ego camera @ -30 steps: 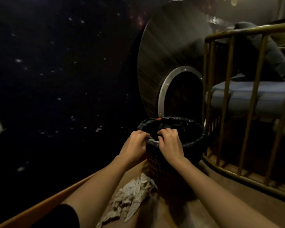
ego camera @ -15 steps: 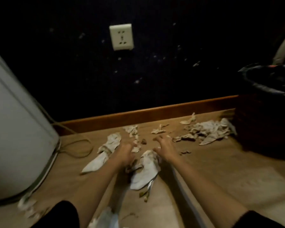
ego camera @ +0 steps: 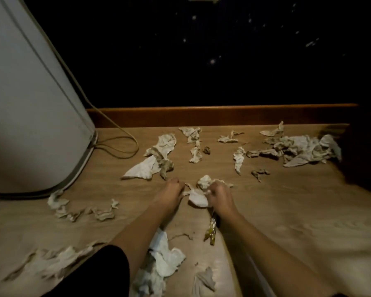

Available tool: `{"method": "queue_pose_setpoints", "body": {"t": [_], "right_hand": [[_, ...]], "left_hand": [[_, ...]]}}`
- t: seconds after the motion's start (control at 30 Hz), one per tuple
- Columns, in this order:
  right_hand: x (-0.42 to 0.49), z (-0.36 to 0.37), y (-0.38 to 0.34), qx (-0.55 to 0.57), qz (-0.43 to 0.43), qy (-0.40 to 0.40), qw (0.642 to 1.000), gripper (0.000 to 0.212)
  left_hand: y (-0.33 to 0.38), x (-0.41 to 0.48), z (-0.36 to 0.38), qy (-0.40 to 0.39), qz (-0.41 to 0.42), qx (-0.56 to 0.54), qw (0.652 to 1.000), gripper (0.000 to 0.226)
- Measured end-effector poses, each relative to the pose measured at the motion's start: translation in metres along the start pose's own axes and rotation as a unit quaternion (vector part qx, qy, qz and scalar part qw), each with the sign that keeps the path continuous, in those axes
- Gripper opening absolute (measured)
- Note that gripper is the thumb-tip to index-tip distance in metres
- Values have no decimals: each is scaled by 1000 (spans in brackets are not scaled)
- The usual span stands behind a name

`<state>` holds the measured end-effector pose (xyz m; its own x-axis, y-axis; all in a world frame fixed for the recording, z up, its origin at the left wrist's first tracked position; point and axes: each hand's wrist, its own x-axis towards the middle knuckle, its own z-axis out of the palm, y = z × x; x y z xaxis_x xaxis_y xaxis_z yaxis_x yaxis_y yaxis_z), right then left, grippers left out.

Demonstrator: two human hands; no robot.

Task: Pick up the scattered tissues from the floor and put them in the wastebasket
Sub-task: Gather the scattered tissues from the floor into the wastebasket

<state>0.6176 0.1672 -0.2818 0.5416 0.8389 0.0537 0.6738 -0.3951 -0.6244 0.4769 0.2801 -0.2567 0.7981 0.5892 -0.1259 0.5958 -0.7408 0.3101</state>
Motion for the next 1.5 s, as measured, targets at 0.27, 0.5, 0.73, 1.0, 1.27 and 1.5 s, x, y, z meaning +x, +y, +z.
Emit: {"method": "queue_pose_setpoints", "body": {"t": [0.27, 0.5, 0.73, 1.0, 1.27, 1.5], "right_hand": [[-2, -33, -17, 117, 65, 13, 991, 16], [-42, -17, -62, 152, -22, -26, 988, 23], [-83, -24, -42, 44, -54, -44, 997, 24], [-168, -26, -41, -160, 67, -251, 952, 85], [-221, -4, -50, -160, 55, -181, 969, 54], [-218, -27, -44, -28, 78, -44, 996, 25]], "left_hand": [[2, -25, -25, 10, 10, -31, 999, 8], [-51, -114, -34, -3, 68, -2, 998, 11], [-43, -193, -8, -134, 118, -77, 981, 56], [-15, -169, 10, -216, 177, 83, 956, 80], [-24, -148, 10, -125, 215, -50, 967, 31], [-23, -139, -8, -63, 246, -85, 963, 31]]}}
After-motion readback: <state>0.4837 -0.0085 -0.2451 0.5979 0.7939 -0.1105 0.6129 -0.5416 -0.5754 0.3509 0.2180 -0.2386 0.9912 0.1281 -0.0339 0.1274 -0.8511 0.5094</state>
